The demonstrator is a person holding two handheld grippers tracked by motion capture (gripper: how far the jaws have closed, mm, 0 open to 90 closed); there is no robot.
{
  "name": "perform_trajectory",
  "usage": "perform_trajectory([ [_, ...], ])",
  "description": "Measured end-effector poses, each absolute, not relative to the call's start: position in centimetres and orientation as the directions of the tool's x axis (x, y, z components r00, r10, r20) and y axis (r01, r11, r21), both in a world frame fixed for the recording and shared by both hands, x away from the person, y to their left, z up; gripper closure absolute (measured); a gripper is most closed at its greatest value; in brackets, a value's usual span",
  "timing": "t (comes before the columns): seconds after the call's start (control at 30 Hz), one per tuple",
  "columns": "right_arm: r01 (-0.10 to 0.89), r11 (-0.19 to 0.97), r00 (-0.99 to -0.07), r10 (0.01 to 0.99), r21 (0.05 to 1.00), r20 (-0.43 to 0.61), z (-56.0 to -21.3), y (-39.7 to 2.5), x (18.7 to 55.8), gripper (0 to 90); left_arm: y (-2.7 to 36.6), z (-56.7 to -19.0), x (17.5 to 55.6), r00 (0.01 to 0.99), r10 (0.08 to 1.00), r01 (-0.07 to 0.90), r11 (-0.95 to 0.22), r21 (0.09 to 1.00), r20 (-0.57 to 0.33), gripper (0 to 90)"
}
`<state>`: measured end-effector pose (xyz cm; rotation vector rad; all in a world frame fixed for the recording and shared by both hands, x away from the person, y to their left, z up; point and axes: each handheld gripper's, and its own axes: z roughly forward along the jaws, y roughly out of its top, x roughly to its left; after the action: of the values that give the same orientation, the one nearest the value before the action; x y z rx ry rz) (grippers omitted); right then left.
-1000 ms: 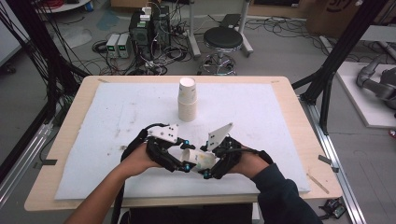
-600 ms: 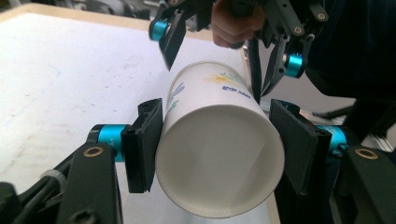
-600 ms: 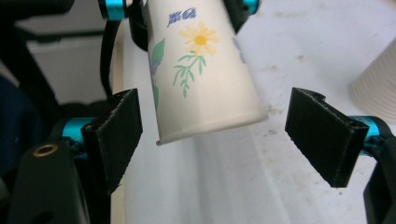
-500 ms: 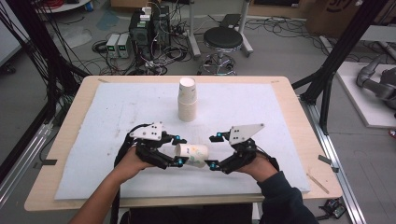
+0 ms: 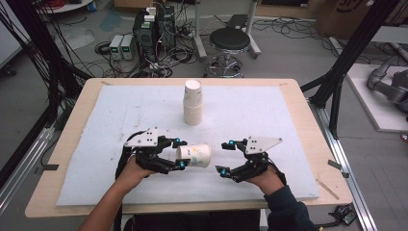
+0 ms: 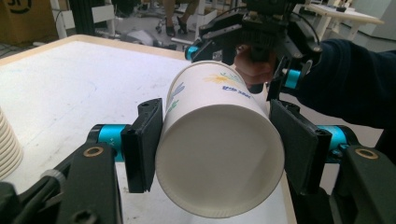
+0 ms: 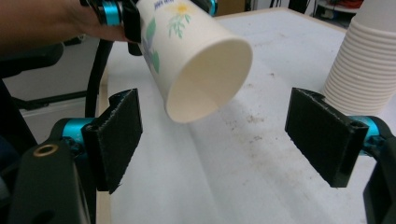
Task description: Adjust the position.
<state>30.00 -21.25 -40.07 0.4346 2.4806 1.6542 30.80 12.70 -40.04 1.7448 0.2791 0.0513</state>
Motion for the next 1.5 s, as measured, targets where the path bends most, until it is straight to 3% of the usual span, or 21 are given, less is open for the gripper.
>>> perform_trajectory([
  [0.37,0.165,0.362,-0.957,0.285,0.918,0.059,-40.1,-21.2,29.9,19.2,12.3,-39.8,30.5,0.976,0.189,0.138,-0.158,0.978,-0.107,37.1],
  [0.83,0.144,0.368,-0.976,0.208,0.919,0.069,-40.3,-19.9,29.7,19.5,10.8,-39.7,30.2,0.989,0.092,0.126,-0.121,0.985,-0.115,37.2],
  [1.03,0.108,0.325,-0.986,0.155,0.939,0.060,-40.1,-19.7,29.5,25.5,11.0,-39.8,30.4,0.989,0.035,0.148,-0.048,0.988,-0.147,37.2],
  [1.5,0.108,0.259,-0.989,0.123,0.960,0.078,-39.9,-20.2,29.6,35.6,11.1,-40.2,30.5,0.990,0.015,0.141,-0.034,0.989,-0.141,37.1],
])
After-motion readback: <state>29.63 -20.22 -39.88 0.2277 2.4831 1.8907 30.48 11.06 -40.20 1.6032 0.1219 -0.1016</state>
